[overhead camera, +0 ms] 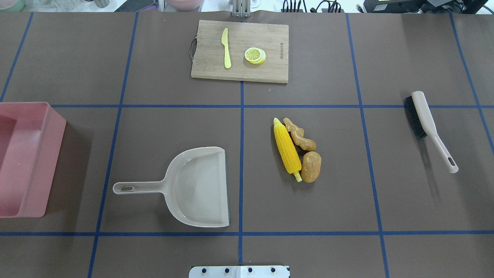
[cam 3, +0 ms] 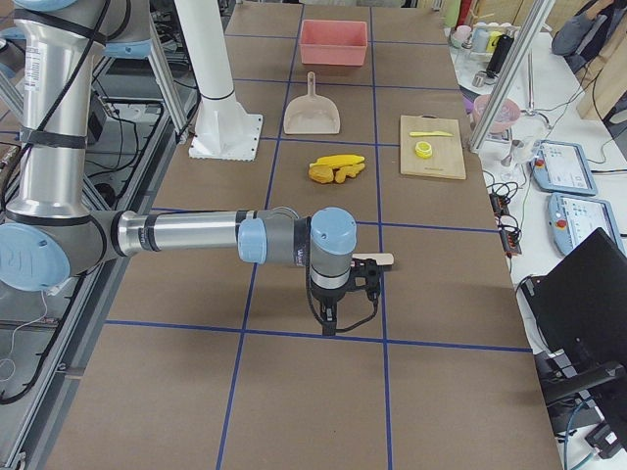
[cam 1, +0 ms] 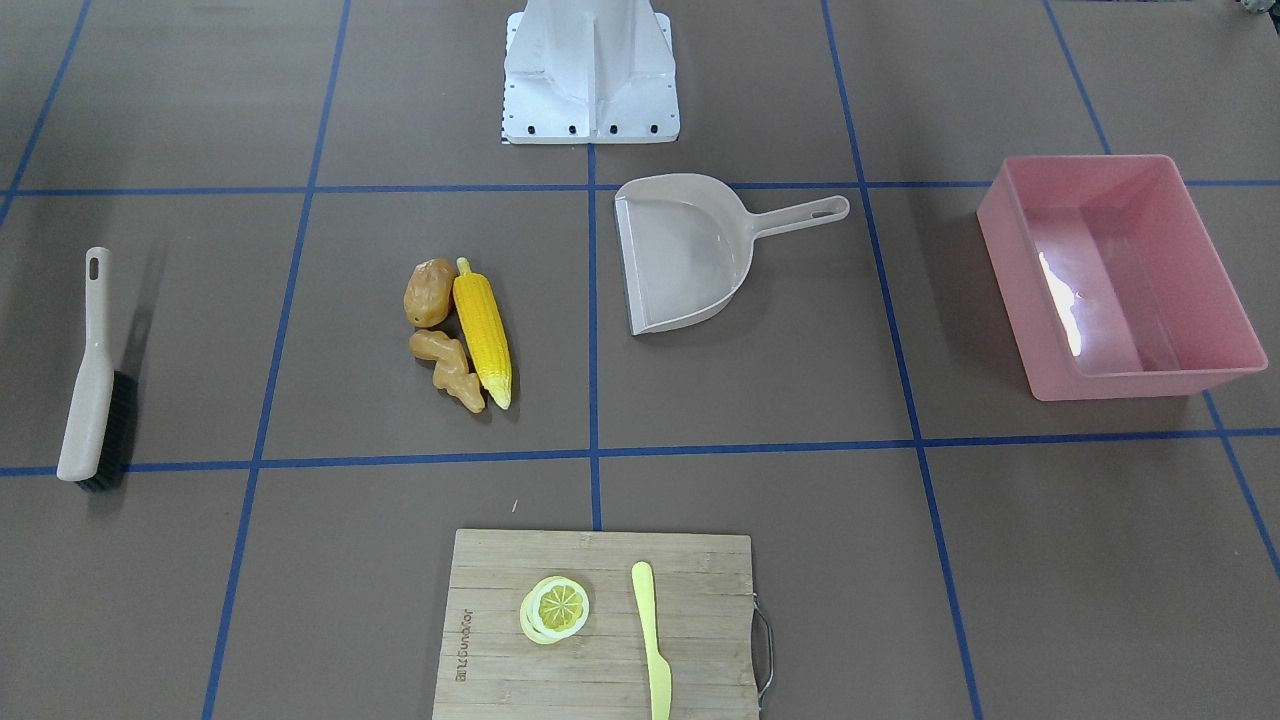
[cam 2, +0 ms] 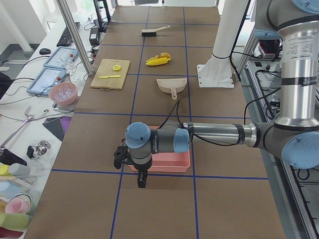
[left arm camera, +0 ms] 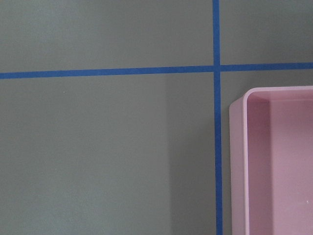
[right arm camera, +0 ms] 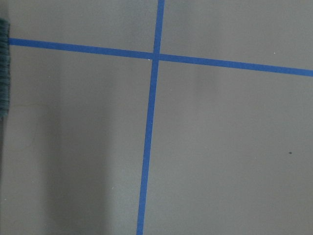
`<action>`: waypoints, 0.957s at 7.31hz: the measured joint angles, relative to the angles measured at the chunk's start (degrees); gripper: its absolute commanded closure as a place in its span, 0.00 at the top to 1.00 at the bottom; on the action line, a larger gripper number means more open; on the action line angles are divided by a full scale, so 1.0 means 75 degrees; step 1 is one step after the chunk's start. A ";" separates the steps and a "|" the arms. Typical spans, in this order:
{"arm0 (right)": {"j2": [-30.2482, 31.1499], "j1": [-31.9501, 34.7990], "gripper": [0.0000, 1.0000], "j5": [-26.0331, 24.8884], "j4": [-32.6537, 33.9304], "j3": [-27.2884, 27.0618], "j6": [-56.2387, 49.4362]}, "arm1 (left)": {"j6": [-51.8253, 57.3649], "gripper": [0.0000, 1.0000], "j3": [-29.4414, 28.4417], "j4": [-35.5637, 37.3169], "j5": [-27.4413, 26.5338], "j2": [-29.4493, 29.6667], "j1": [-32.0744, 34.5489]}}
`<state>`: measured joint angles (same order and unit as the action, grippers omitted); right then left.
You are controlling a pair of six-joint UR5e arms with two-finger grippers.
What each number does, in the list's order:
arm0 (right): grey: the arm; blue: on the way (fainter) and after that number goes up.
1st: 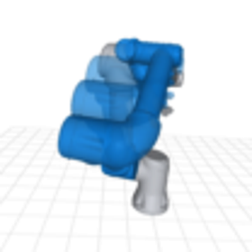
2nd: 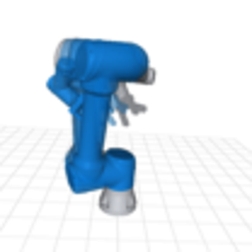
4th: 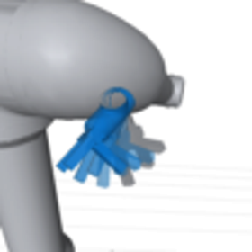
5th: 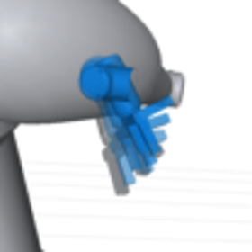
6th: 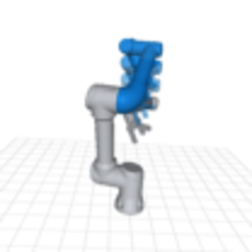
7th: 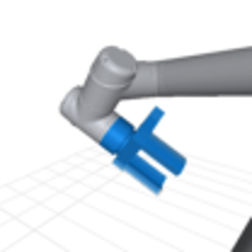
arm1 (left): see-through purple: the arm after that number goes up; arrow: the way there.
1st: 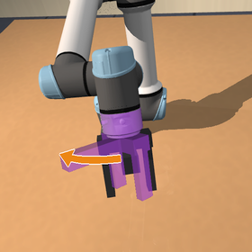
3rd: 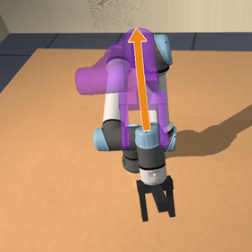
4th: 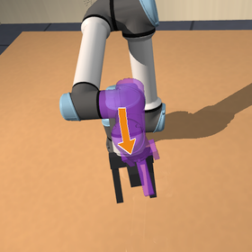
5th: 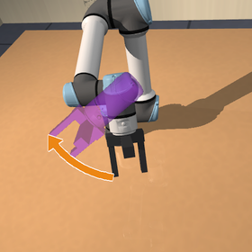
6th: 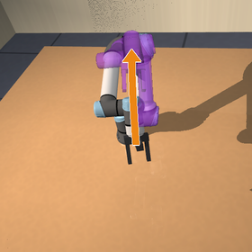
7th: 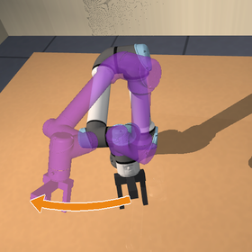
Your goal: Sweep and dump trash into bin
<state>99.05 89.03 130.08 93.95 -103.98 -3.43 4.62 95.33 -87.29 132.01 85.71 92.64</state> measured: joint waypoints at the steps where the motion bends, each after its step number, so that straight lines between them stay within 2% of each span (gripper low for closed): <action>1: 0.0000 0.0000 1.00 0.0005 0.0017 0.0022 0.0000 | 0.0003 0.98 -0.0007 -0.0006 0.0000 -0.0001 0.0000; 7: 0.0000 0.0173 1.00 0.0212 0.0336 -0.0063 -0.0002 | 0.0005 0.98 -0.0019 -0.0009 -0.0012 -0.0002 -0.0002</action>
<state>99.05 90.33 131.67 96.47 -104.45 -3.44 4.66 95.19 -87.36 131.92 85.69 92.62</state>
